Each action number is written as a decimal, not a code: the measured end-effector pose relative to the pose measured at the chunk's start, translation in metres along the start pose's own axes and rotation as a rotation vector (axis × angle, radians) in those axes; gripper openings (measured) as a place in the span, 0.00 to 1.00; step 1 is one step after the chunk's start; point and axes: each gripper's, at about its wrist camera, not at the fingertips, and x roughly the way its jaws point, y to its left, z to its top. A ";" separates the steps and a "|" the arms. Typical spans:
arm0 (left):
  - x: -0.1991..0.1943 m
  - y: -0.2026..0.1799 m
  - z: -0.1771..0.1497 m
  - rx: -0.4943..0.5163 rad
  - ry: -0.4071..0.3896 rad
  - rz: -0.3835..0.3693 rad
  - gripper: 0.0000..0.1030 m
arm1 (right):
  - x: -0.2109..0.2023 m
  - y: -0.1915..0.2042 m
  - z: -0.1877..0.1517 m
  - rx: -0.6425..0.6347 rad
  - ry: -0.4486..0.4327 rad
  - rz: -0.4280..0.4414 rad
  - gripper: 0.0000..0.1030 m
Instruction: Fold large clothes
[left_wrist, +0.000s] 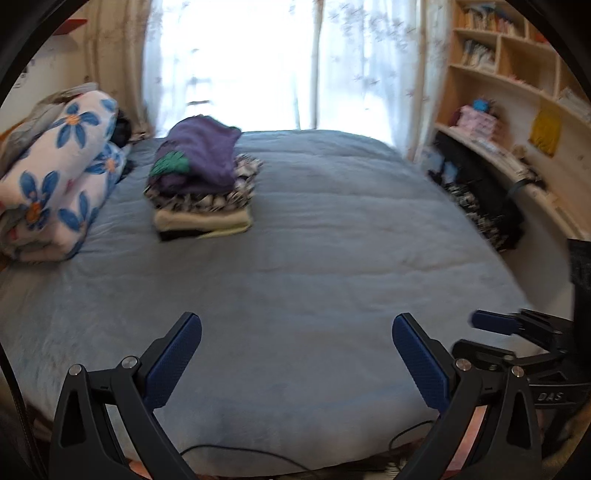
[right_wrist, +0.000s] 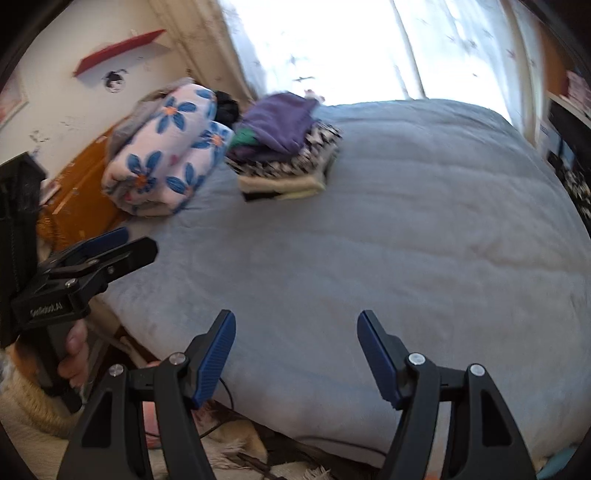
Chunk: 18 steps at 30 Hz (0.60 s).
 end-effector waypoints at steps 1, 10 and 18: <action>0.009 -0.002 -0.011 -0.007 0.013 0.026 0.99 | 0.007 -0.003 -0.008 0.018 -0.004 -0.033 0.67; 0.058 -0.017 -0.047 -0.087 0.040 0.146 0.99 | 0.026 -0.007 -0.034 0.045 -0.078 -0.237 0.67; 0.067 -0.040 -0.042 -0.058 -0.003 0.195 0.99 | 0.028 -0.008 -0.032 0.054 -0.142 -0.331 0.67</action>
